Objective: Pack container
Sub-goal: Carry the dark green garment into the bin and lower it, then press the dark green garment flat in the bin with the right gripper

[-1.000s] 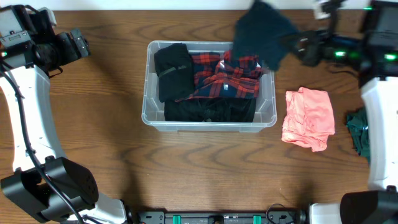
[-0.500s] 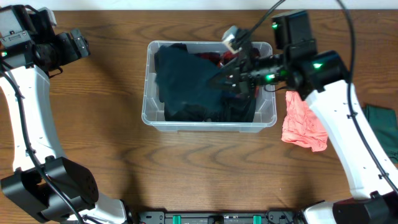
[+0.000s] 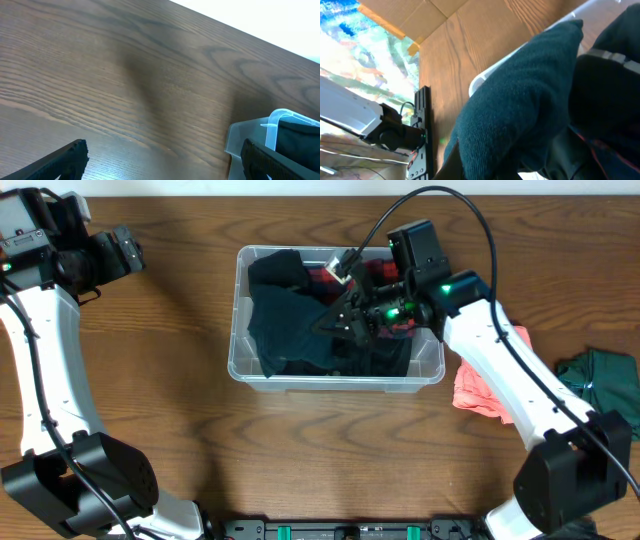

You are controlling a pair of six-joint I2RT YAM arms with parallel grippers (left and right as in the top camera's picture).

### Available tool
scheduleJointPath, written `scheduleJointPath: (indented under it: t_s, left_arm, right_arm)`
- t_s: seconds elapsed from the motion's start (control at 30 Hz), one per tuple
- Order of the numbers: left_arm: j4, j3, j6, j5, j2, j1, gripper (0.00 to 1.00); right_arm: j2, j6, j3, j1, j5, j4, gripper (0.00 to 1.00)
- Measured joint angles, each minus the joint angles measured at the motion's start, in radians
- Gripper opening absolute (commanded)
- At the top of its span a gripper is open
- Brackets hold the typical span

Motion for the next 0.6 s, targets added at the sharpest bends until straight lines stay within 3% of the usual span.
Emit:
scheduleJointPath:
  t_s: [0.03,0.1,0.3,0.37,0.43,0.6]
  left_arm:
    - [0.000,0.000,0.000,0.000,0.000,0.000,0.98]
    - [0.000,0.000,0.000,0.000,0.000,0.000,0.98]
    - [0.000,0.000,0.000,0.000,0.000,0.000,0.98]
    - [0.000,0.000,0.000,0.000,0.000,0.000,0.98]
    - [0.000,0.000,0.000,0.000,0.000,0.000,0.98]
    - [0.000,0.000,0.000,0.000,0.000,0.000,0.98]
  right_arm:
    - [0.005,0.002,0.000,0.000,0.000,0.002,0.03]
    - [0.018,0.008,0.000,0.000,0.001,0.000,0.16]
    - [0.032,0.011,0.000,0.000,0.033,-0.022,0.19]
    - [0.032,0.014,0.000,0.000,0.039,-0.031,0.55]
    - [0.032,0.013,0.000,0.000,0.043,-0.039,0.68]
    - [0.032,0.008,0.000,0.000,0.073,-0.043,0.65]
